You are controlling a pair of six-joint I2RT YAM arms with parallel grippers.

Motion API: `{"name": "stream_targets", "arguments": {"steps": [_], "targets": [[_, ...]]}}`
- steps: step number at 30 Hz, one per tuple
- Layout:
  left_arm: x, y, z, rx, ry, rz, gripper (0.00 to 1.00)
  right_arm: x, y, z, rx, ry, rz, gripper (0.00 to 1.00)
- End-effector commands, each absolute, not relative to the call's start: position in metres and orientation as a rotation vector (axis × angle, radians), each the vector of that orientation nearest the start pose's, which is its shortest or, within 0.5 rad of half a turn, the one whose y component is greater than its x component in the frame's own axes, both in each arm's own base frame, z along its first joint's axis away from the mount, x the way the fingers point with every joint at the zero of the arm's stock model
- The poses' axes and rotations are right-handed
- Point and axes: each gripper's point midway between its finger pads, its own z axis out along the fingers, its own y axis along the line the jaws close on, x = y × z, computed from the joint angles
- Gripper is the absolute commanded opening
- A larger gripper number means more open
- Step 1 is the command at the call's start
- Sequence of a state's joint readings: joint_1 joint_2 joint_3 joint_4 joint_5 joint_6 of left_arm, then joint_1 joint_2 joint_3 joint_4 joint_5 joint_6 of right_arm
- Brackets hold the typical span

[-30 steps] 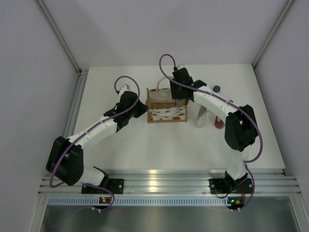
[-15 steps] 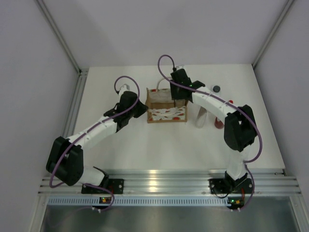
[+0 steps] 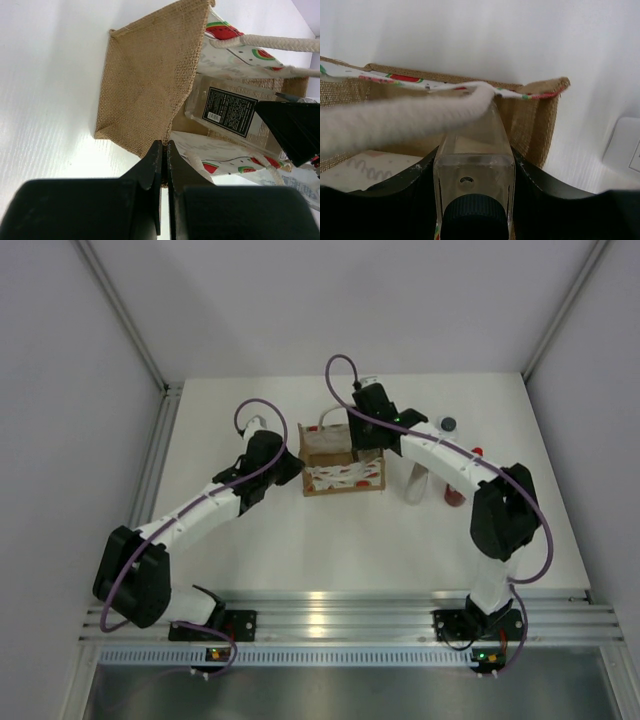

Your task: Take the personal care products out of the canvas bag

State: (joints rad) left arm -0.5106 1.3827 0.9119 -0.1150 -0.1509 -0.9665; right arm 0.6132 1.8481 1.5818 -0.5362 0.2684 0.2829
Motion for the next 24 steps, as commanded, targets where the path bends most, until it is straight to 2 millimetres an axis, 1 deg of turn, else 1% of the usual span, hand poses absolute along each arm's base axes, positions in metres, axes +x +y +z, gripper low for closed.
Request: {"name": "stream_targets", "arguments": {"steps": [1,5,11,14,17,18,20,21,24], "targets": [[0.357,-0.199,0.159,-0.617,2.124,-0.656,0.0,0.418,0.266,0.239,-0.232,2.127,0.263,0.0],[0.356,-0.2,0.159,-0.617,2.124,-0.658,0.0,0.418,0.265,0.243,-0.244,2.117,0.257,0.0],[0.356,-0.199,0.16,-0.619,2.12,-0.66,0.0,0.419,0.265,0.235,-0.256,2.13,0.245,0.0],[0.357,-0.199,0.16,-0.618,2.12,-0.656,0.0,0.418,0.268,0.237,-0.259,2.131,0.267,0.0],[0.357,-0.198,0.16,-0.621,2.119,-0.652,0.0,0.415,0.269,0.247,-0.251,2.117,0.288,0.0],[0.357,-0.197,0.159,-0.624,2.118,-0.647,0.0,0.413,0.268,0.255,-0.249,2.103,0.296,0.0],[0.357,-0.197,0.156,-0.623,2.123,-0.64,0.0,0.41,0.265,0.261,-0.245,2.102,0.297,0.0],[0.357,-0.197,0.155,-0.625,2.124,-0.634,0.0,0.408,0.263,0.268,-0.243,2.09,0.3,0.0],[0.359,-0.195,0.153,-0.635,2.123,-0.622,0.0,0.403,0.259,0.281,-0.247,2.078,0.301,0.0]]}}
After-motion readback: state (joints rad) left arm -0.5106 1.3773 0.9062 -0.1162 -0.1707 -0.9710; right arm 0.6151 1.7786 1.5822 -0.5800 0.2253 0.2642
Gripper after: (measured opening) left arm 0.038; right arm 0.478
